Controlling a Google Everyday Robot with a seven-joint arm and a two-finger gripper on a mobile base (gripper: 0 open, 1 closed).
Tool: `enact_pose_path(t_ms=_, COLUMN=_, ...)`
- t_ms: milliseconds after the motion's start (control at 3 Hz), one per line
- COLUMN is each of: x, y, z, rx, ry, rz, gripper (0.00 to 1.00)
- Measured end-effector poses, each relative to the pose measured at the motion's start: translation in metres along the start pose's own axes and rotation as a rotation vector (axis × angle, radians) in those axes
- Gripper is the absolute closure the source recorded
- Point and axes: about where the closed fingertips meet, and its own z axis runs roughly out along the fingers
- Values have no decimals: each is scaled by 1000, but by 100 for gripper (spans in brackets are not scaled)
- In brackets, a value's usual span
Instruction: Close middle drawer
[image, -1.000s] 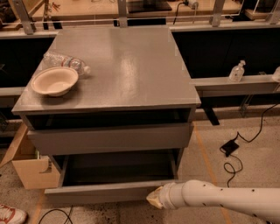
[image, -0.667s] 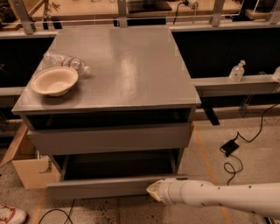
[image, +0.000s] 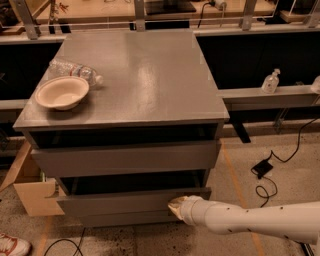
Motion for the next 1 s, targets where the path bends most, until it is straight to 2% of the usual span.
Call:
enact_pose_path(t_ms=333, x=-1, y=-3, z=3, rx=22, ry=-15, rz=17, gripper=100)
enact_pose_path(t_ms=1000, x=-12, y=-27, z=13, rx=122, ry=-78, rz=43, gripper=100)
